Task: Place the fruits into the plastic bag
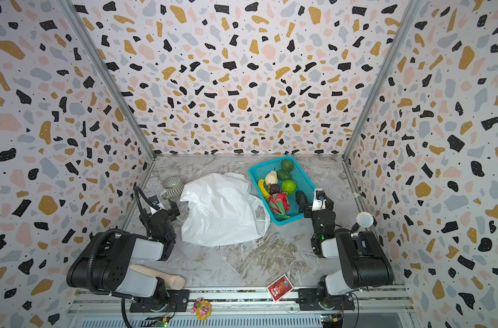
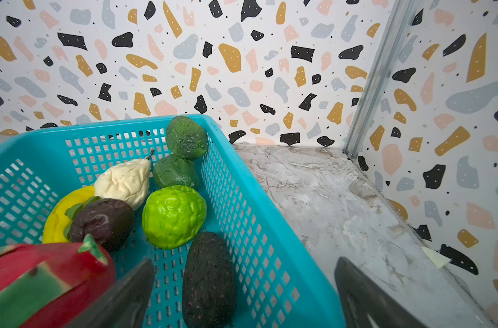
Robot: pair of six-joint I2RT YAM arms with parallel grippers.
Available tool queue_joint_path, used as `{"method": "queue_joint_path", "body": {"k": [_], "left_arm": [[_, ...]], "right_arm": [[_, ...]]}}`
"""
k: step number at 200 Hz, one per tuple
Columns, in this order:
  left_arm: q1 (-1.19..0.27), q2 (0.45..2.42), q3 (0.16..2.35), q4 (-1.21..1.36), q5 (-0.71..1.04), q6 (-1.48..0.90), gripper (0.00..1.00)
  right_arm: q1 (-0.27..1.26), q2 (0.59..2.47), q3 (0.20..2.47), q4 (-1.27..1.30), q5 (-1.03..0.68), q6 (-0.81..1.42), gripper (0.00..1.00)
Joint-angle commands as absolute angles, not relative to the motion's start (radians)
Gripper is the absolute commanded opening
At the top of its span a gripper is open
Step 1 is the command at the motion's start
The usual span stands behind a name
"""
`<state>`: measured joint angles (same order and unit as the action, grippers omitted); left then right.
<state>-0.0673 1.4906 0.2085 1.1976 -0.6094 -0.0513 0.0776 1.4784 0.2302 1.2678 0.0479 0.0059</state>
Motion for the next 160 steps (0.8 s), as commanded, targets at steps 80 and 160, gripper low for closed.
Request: {"method": "queue_joint_path", "body": {"k": [80,160], "left_arm": [[-0.066,1.497,0.227,1.231,-0.616,-0.041,0.99],[-0.066,1.501,0.229,1.228,-0.615,-0.041,0.99]], "right_arm": [[0.076,1.485,0.223,1.208,0.045,-0.006,0.99],[0.087,1.483,0.219,1.210,0.059,-0.011,0.99]]}}
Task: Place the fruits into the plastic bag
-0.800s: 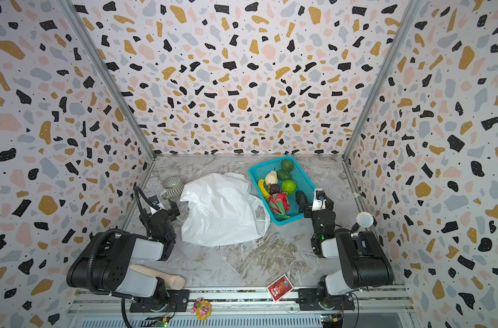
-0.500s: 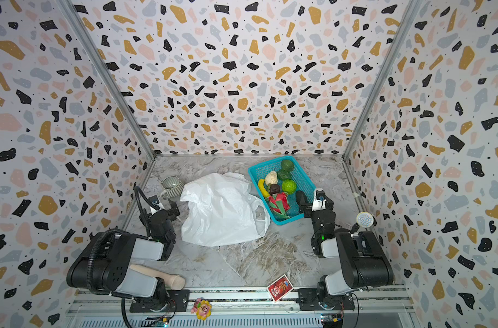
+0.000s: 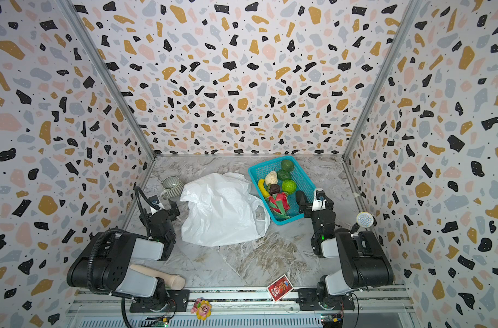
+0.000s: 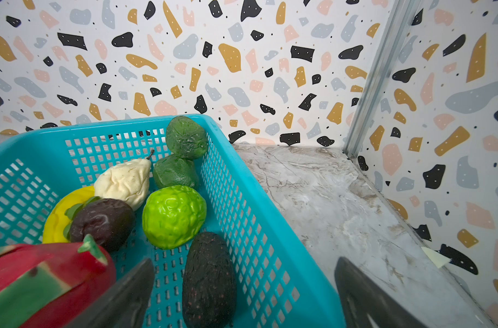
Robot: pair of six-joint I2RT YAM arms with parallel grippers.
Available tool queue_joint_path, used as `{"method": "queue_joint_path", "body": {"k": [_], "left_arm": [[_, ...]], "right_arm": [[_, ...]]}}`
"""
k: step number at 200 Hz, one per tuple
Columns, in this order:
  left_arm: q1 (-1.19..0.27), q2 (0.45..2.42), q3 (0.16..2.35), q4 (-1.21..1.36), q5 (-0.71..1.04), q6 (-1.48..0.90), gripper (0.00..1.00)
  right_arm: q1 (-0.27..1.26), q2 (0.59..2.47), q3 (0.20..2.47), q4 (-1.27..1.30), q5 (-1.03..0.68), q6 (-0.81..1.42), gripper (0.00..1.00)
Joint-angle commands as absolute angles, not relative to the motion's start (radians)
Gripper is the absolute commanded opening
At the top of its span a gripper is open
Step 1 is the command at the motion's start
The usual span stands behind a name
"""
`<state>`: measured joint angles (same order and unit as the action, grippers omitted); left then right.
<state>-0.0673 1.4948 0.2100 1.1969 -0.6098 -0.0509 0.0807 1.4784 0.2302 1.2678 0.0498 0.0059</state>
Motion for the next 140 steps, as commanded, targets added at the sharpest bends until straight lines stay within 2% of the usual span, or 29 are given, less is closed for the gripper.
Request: {"method": "queue_joint_path", "body": {"k": [1,52,73,77,90,106,120,140], "left_arm": [[-0.066,1.499,0.228,1.228,-0.615,-0.041,0.99],[-0.064,1.489,0.222,1.232,-0.610,-0.042,0.99],[-0.063,1.475,0.217,1.222,-0.602,-0.042,0.99],[-0.063,1.472,0.214,1.229,-0.599,-0.042,0.99],[-0.064,1.447,0.229,1.206,-0.601,-0.060,0.99],[-0.066,1.399,0.421,0.796,-0.641,-0.115,0.99],[-0.067,1.405,0.533,0.605,-0.739,-0.180,1.00],[-0.067,1.363,0.547,0.570,-0.847,-0.245,0.99]], "right_arm": [[0.087,1.483,0.219,1.210,0.059,-0.010,0.99],[0.061,1.480,0.221,1.204,0.020,0.004,0.99],[0.077,1.477,0.220,1.204,0.049,-0.002,0.99],[0.085,1.470,0.225,1.192,0.097,0.006,0.99],[0.119,1.422,0.296,1.018,0.284,0.042,0.99],[0.122,1.373,0.494,0.589,0.450,0.209,0.99],[0.125,1.350,0.610,0.369,0.528,0.368,0.92],[0.176,1.302,0.711,0.194,0.533,0.523,0.92]]}}
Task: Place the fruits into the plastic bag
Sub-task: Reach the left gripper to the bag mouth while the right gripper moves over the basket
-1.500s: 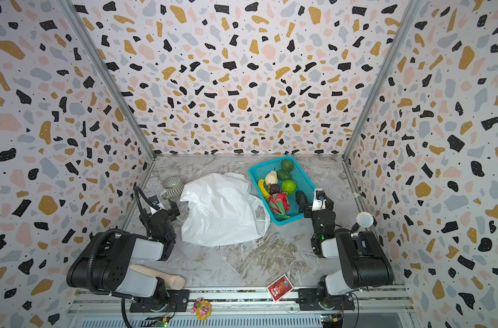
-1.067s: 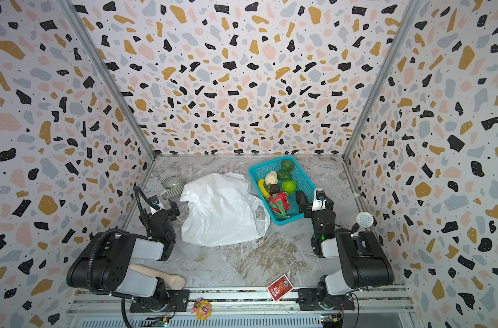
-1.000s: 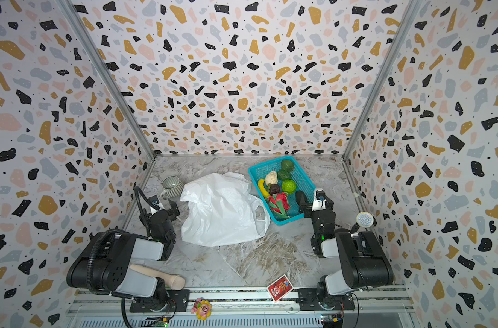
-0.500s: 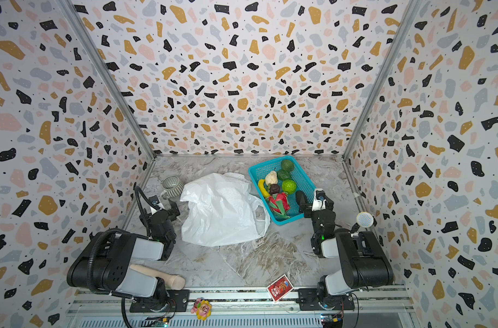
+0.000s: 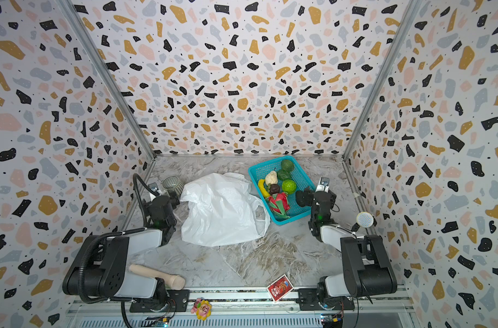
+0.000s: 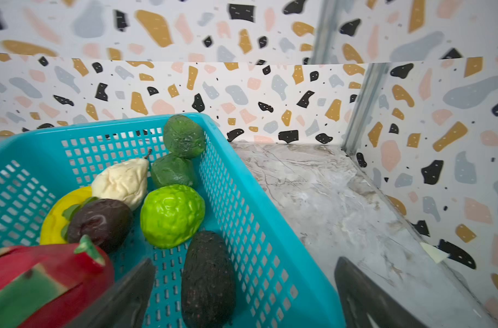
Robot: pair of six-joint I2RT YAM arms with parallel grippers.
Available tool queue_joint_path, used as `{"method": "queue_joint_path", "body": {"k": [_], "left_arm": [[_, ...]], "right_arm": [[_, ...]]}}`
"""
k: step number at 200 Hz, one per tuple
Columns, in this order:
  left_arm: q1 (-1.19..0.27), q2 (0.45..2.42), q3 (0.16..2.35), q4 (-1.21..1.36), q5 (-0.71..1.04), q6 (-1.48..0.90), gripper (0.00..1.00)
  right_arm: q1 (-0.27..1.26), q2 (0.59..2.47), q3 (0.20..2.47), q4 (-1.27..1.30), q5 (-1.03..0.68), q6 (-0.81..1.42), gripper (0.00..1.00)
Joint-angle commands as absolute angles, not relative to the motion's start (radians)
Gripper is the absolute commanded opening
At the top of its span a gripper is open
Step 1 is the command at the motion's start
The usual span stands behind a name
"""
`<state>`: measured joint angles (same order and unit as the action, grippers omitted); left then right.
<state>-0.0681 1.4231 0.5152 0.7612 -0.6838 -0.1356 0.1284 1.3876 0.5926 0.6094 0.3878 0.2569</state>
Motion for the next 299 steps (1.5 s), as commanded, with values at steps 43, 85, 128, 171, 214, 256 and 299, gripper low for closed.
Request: {"method": "queue_joint_path", "body": {"k": [43,85,128,171,214,256,299], "left_arm": [[-0.102,1.251,0.831,-0.027,-0.844,-0.487,0.99],[-0.424,1.123,1.013,-0.337,-0.765,-0.537,0.99],[-0.701,1.328,1.121,-0.337,-0.419,-0.528,0.99],[-0.797,1.700,1.363,-0.468,-0.363,-0.439,0.99],[-0.804,1.941,1.553,-0.604,-0.430,-0.446,0.99],[-0.804,2.065,1.651,-0.668,-0.449,-0.442,0.92],[-0.803,2.132,1.676,-0.675,-0.437,-0.446,0.83]], "right_arm": [[0.427,1.234,0.845,0.092,0.361,0.475,0.92],[0.542,1.236,0.882,0.019,0.229,0.497,0.92],[0.429,1.250,0.915,-0.041,0.169,0.527,0.92],[0.324,1.249,0.908,-0.095,0.089,0.560,0.92],[0.319,1.255,0.894,-0.099,0.021,0.558,0.91],[0.319,1.252,0.910,-0.101,-0.010,0.540,0.91],[0.319,1.239,0.903,-0.093,-0.021,0.531,0.91]]}}
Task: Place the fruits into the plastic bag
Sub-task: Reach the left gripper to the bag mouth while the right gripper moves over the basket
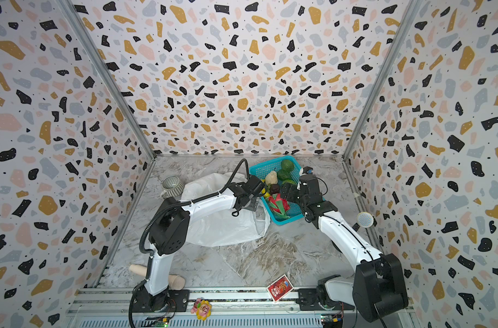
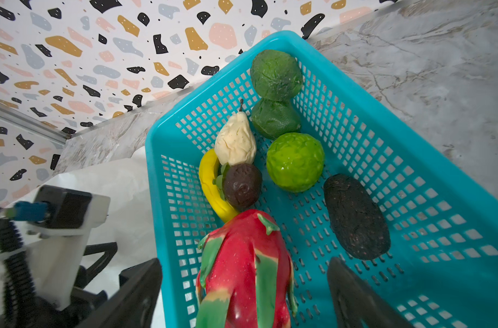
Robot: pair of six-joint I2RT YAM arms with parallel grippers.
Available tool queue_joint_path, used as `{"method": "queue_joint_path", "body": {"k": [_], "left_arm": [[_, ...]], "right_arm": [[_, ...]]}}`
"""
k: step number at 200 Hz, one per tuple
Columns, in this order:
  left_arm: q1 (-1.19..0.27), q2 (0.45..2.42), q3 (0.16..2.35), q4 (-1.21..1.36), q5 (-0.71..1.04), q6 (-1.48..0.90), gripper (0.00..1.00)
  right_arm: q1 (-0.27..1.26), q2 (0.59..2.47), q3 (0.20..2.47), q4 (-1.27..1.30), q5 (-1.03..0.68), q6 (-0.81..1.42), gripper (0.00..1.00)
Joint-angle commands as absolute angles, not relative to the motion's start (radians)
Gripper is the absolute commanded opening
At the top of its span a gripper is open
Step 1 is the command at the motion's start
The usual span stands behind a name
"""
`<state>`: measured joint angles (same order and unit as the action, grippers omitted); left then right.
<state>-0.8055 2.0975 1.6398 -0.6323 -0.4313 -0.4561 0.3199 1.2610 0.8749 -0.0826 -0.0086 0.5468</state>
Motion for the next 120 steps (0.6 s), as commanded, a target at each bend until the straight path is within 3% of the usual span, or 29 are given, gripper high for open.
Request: {"method": "queue_joint_path", "body": {"k": [1,35,62,82,120], "left_arm": [[-0.803,2.134,1.676,-0.676,-0.436,-0.446,0.83],[-0.804,2.171,1.706,-0.681,-0.425,-0.442,0.63],[-0.804,2.170,1.714,-0.679,-0.424,-0.428,0.24],[-0.803,2.144,1.700,-0.666,-0.440,-0.404,0.02],[-0.799,1.995,1.611,-0.600,-0.477,-0.330,0.00]], "right_arm": [[0.319,1.239,0.903,-0.093,-0.021,0.532,0.91],[0.319,1.239,0.905,-0.086,-0.033,0.532,0.91],[0.319,1.236,0.910,-0.092,-0.038,0.531,0.91],[0.319,1.232,0.922,-0.100,-0.039,0.531,0.91],[0.319,1.230,0.946,-0.118,-0.051,0.525,0.90]]}}
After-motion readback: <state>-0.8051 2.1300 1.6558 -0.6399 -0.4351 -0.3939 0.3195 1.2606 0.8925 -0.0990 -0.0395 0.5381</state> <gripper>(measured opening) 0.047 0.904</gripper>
